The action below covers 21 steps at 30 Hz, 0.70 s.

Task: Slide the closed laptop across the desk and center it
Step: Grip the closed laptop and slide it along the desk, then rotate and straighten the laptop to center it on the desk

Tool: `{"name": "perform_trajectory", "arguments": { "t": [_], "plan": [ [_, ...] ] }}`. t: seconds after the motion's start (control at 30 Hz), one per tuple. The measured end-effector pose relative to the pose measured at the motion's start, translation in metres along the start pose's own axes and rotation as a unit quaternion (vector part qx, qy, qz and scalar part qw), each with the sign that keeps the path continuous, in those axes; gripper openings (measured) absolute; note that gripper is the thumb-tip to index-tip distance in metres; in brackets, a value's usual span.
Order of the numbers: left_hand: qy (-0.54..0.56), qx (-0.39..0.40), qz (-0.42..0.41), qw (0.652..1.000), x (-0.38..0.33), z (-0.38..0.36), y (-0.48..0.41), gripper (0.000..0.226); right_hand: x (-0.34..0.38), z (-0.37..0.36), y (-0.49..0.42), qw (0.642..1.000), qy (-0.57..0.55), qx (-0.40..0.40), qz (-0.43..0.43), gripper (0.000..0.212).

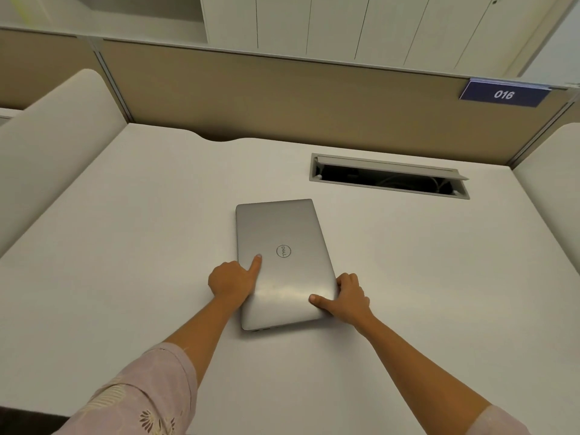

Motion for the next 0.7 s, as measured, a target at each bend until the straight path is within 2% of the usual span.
{"name": "perform_trajectory", "arguments": {
  "t": [0.27,0.4,0.5,0.57,0.7],
  "plan": [
    [-0.092,0.017,-0.029,0.995,-0.003,0.005,-0.004,0.077,0.002,-0.001,-0.007,0.999,0.013,0.018,0.027,0.069],
    [-0.094,0.031,-0.032,0.995,-0.003,0.004,-0.005,0.077,0.003,0.003,-0.019,0.995,0.076,0.062,0.035,0.066],
    [-0.065,0.008,-0.022,0.998,0.006,0.014,-0.008,0.071,0.005,0.018,-0.034,0.987,0.133,0.088,0.022,0.052],
    [-0.027,-0.029,-0.025,0.999,0.015,0.022,-0.01,0.063,0.01,0.032,-0.047,0.985,0.151,0.078,0.015,0.047],
    [0.078,-0.099,-0.115,0.985,0.021,0.029,-0.002,0.037,0.037,0.056,-0.072,0.987,0.147,0.031,0.058,0.058]
  ]
}}
Point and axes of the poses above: each hand's wrist, its own y-axis away from the middle knuckle, its own z-axis out of the back of the hand, x = y × z, the point moved 8 cm from there along -y, towards the middle knuckle, and after that the axes turned 4 degrees about -y, right-handed, at the moved point
